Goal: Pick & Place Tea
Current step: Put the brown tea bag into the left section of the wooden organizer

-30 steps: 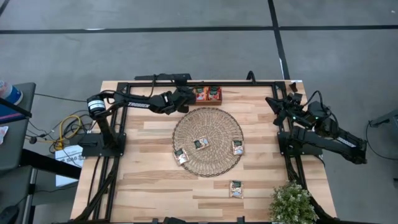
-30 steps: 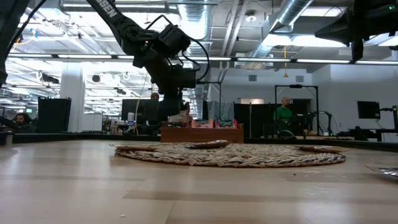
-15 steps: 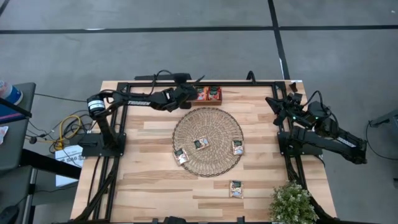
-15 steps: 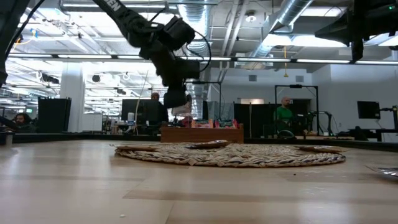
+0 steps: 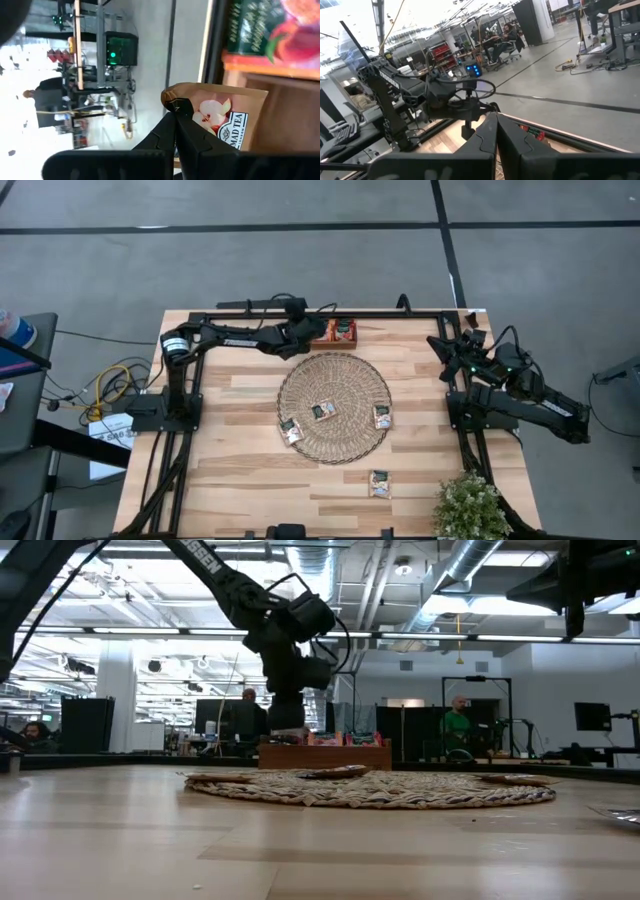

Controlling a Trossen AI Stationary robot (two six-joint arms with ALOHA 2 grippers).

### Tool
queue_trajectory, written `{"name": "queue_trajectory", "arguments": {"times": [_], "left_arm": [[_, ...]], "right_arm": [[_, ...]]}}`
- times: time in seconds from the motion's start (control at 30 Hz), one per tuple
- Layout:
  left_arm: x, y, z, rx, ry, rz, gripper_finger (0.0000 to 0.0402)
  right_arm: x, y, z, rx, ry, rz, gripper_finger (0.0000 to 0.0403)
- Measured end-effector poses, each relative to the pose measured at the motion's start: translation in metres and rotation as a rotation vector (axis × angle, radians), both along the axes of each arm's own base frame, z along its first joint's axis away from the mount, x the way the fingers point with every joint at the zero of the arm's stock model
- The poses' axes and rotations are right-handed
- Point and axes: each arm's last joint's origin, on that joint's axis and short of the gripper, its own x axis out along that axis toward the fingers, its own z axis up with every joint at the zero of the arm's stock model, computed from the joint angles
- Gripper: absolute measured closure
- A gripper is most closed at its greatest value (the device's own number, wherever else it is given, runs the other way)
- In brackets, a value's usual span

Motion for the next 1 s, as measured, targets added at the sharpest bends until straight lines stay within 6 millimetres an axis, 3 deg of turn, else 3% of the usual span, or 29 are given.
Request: {"name": "queue_trajectory", "arguments": {"times": [1.0], "left_arm": [[-0.008, 0.009, -0.009, -0.201, -0.085, -0.041, 0.0401]], "right_arm": [[0.0, 0.0, 0.0, 0.0, 0.0, 0.0, 0.0403]]}}
